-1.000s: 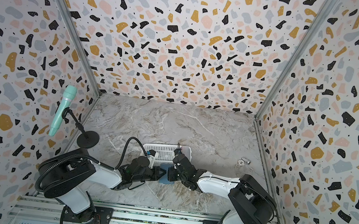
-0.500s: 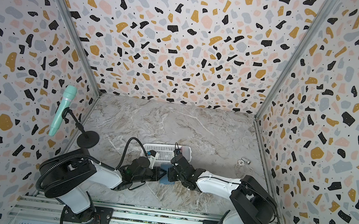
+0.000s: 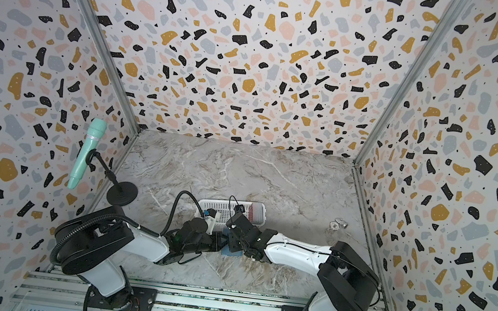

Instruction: Put the credit cards into the card holder

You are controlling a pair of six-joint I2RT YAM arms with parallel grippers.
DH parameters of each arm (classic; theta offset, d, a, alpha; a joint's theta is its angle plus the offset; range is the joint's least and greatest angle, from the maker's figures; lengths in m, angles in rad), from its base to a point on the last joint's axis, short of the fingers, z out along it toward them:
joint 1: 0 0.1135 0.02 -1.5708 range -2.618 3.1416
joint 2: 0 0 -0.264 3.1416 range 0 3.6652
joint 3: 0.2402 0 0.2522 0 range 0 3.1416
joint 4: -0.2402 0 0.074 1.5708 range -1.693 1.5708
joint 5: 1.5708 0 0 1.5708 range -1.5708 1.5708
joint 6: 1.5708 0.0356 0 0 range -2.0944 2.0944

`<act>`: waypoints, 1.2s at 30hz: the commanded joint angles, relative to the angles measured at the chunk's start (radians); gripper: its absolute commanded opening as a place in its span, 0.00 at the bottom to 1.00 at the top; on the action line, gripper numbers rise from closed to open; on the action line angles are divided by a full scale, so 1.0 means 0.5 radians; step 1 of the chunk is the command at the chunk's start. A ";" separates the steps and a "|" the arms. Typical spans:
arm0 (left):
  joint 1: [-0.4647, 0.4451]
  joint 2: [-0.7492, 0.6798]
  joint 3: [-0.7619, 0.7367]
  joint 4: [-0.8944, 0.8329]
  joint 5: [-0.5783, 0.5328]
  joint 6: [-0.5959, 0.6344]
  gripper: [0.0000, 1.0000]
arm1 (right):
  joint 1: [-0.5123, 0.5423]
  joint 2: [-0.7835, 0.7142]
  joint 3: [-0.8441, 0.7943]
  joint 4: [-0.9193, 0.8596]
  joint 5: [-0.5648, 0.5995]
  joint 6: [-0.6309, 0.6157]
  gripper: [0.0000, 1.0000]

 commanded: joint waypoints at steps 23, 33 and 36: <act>-0.020 0.051 -0.035 -0.021 0.029 -0.014 0.00 | 0.108 0.055 0.087 -0.122 0.238 -0.031 0.08; -0.023 0.054 -0.044 -0.009 0.033 -0.020 0.00 | 0.108 0.081 0.073 -0.039 0.159 -0.027 0.01; -0.025 0.057 -0.047 0.005 0.033 -0.028 0.00 | 0.109 0.090 0.073 -0.023 0.139 -0.028 0.01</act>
